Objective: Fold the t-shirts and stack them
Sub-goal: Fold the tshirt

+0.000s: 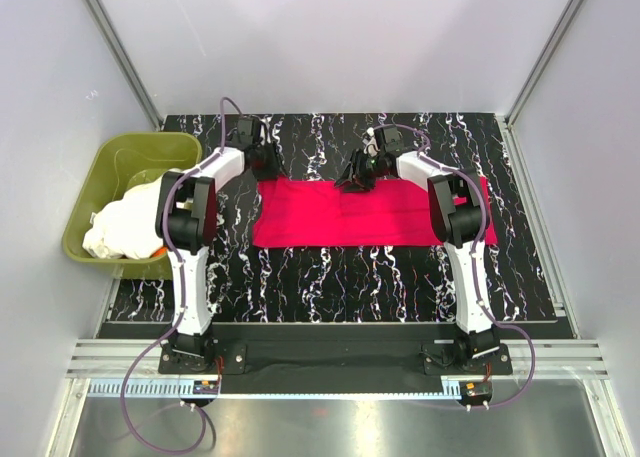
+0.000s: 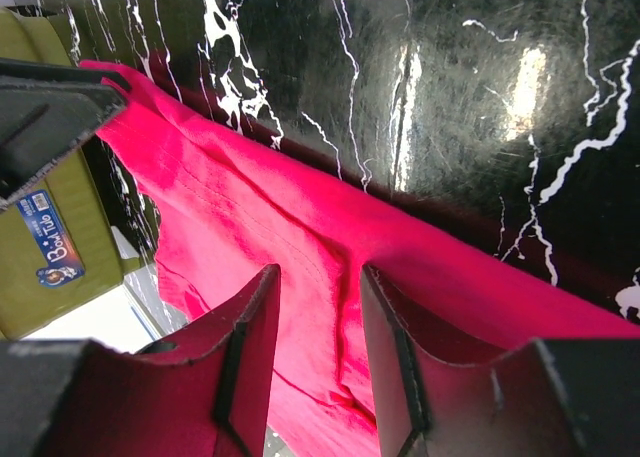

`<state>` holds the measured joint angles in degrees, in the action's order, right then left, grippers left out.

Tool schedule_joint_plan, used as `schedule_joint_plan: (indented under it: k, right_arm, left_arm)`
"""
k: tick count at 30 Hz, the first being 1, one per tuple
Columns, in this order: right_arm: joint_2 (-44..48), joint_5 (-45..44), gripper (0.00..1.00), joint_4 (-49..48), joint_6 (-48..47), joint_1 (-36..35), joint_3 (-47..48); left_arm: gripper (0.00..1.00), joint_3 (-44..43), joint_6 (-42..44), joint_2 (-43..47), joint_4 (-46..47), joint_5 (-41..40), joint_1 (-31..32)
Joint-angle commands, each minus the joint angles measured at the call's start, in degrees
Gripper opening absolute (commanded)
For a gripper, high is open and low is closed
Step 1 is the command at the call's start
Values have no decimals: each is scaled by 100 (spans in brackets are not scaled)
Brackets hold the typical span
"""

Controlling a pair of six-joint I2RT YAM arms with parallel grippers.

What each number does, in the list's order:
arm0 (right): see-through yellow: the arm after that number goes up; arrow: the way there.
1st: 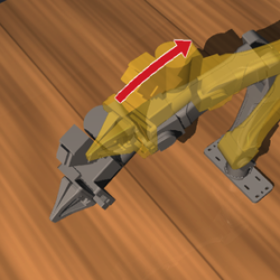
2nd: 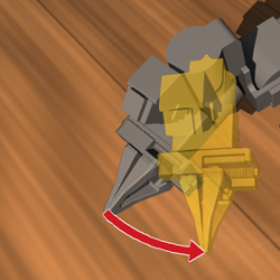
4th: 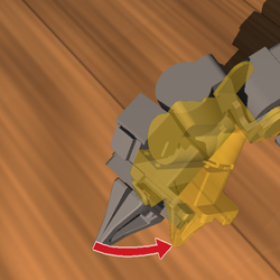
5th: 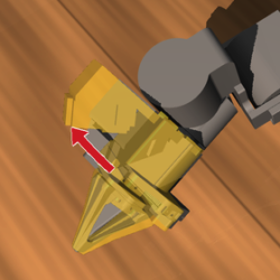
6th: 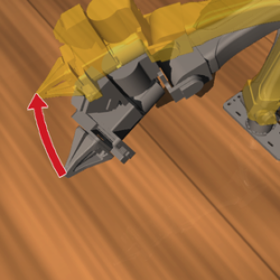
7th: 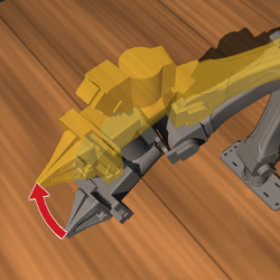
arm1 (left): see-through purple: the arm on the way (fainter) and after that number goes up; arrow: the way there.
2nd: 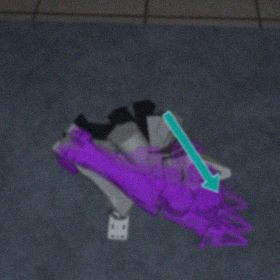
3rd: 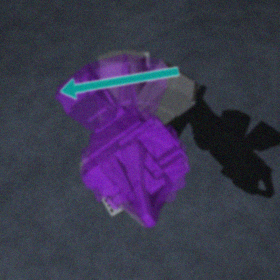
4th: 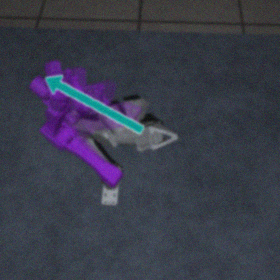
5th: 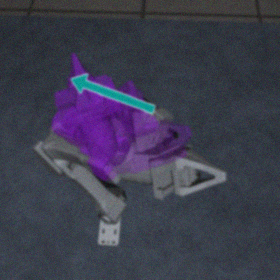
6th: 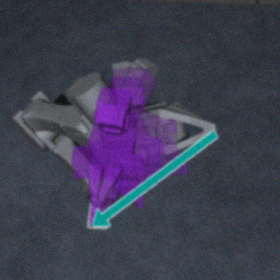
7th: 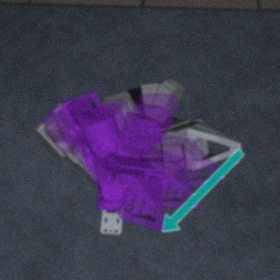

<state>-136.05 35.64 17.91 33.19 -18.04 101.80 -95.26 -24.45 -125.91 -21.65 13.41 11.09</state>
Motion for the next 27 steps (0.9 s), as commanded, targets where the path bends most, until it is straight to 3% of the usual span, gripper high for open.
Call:
schedule_joint_plan:
  k: [1, 10, 19, 27]
  right_arm:
    - [96, -75, 45, 46, -138, -15, -11]
    - [-36, 92, 40, -94, 47, -50, 165]
    - [-97, 215, 23, -209, 258, -59, 288]
    - [51, 93, 10, -157, 241, -59, 323]
  left_arm:
    - [41, -300, -25, -109, -15, -49, -116]
    - [34, -335, -157, -154, 222, 539, -134]
    - [29, -177, -438, -39, 504, 891, -142]
    - [12, -151, -412, 22, 460, 813, -142]
